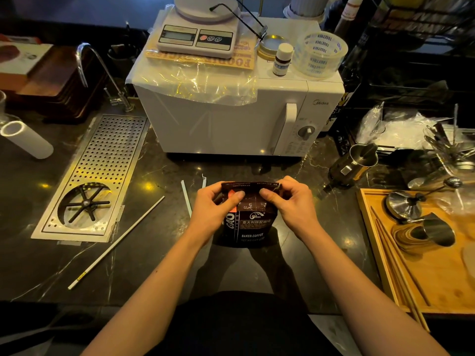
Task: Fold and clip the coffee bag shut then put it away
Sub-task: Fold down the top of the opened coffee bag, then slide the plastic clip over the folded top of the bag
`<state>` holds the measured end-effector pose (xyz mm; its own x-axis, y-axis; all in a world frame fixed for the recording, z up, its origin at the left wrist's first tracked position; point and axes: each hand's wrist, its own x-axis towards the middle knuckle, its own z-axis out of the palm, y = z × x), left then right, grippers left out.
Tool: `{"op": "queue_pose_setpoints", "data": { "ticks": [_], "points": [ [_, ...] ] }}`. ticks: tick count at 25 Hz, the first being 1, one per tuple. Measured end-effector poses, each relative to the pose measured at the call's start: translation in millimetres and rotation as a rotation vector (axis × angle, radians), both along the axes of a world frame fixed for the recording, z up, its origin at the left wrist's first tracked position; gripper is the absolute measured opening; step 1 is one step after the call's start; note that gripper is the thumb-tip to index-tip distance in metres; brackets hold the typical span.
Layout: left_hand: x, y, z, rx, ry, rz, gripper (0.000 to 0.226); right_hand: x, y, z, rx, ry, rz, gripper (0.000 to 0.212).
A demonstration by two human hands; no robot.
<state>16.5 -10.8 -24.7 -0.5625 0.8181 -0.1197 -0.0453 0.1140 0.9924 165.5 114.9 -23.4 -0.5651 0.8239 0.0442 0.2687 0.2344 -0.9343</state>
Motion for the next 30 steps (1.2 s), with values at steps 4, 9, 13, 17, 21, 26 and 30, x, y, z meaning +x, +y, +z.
{"op": "queue_pose_setpoints", "data": {
  "ticks": [4, 9, 13, 17, 21, 26, 30],
  "points": [
    [3, -5, 0, -0.004, -0.038, 0.057, 0.021, 0, -8, 1, -0.019, 0.023, -0.009, 0.014],
    [0, -25, -1, 0.034, -0.021, 0.151, 0.024, 0, -19, 18, -0.073, 0.052, 0.167, 0.02],
    [-4, -52, 0, 0.061, -0.01, 0.261, 0.029, 0, -15, 21, -0.278, 0.06, 0.378, 0.047],
    [-11, -79, 4, 0.075, 0.052, 0.345, 0.032, -12, -14, 0, -0.55, 0.126, 0.321, 0.026],
    [-21, -107, 3, 0.045, 0.106, 0.469, 0.026, -40, -24, -25, -0.424, -0.099, 0.274, 0.022],
    [-29, -144, 2, 0.046, 0.123, 0.618, 0.028, -96, -50, -47, -0.146, -0.336, 0.345, 0.033],
    [-35, -168, 1, 0.046, 0.114, 0.706, 0.03, -128, -69, -62, 0.034, -0.425, 0.385, 0.042]
  ]
}}
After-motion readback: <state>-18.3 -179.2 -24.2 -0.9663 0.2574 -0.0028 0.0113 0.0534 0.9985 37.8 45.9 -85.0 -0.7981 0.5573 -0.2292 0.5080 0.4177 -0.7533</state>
